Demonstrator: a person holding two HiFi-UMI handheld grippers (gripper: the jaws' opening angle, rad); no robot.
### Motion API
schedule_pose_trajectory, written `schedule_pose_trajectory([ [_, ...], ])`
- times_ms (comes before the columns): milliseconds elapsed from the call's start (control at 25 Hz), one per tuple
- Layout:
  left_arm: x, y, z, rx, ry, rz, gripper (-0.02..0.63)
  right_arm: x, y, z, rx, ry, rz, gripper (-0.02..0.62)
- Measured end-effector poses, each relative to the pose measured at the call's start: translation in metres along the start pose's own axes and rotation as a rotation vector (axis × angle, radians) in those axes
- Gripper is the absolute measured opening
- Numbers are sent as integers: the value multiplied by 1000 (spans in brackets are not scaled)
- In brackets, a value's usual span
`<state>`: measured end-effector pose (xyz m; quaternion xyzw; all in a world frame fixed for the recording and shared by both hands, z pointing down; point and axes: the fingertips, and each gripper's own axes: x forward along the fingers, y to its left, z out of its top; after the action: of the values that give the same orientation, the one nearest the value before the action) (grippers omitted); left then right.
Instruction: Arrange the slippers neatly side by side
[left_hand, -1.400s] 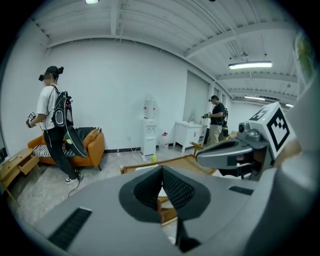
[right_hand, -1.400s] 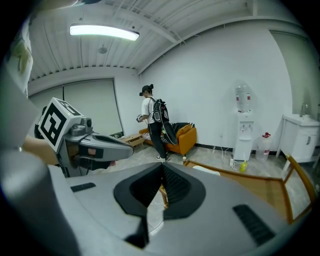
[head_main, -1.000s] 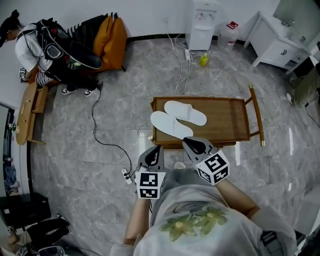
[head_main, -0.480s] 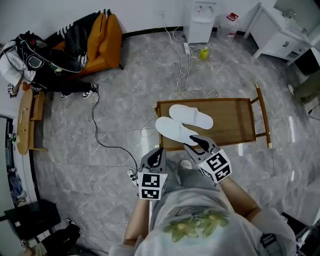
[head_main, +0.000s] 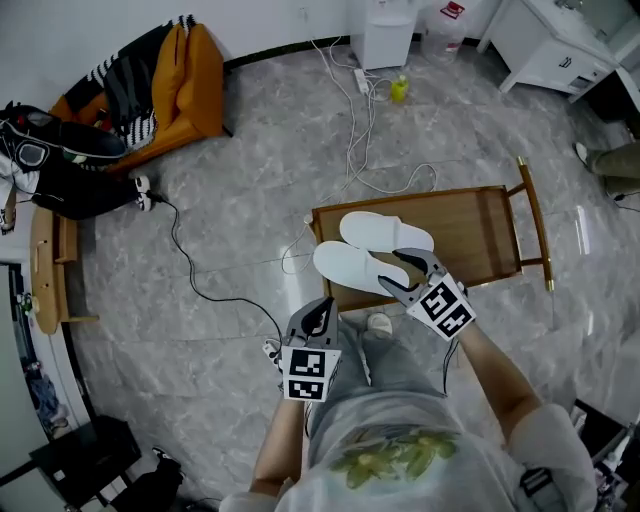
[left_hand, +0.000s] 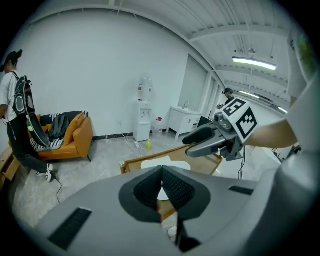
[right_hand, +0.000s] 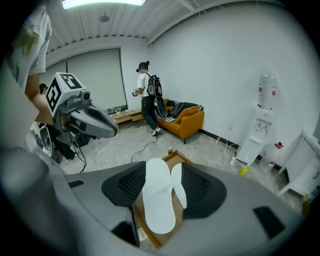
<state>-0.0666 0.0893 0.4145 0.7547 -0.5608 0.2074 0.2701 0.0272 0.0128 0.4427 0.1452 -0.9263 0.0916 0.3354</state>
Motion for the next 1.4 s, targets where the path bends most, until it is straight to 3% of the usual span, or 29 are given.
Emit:
schedule_pose_trajectory([
  [360, 42, 19, -7, 28, 32, -45, 15, 42, -35, -23, -83, 80, 46, 265],
  [920, 99, 23, -29, 1, 81, -99, 15, 94, -76, -78, -277, 244, 101, 282],
  [1400, 112, 26, -38, 25, 114, -127, 15, 124, -86, -117, -317, 412, 200, 299],
])
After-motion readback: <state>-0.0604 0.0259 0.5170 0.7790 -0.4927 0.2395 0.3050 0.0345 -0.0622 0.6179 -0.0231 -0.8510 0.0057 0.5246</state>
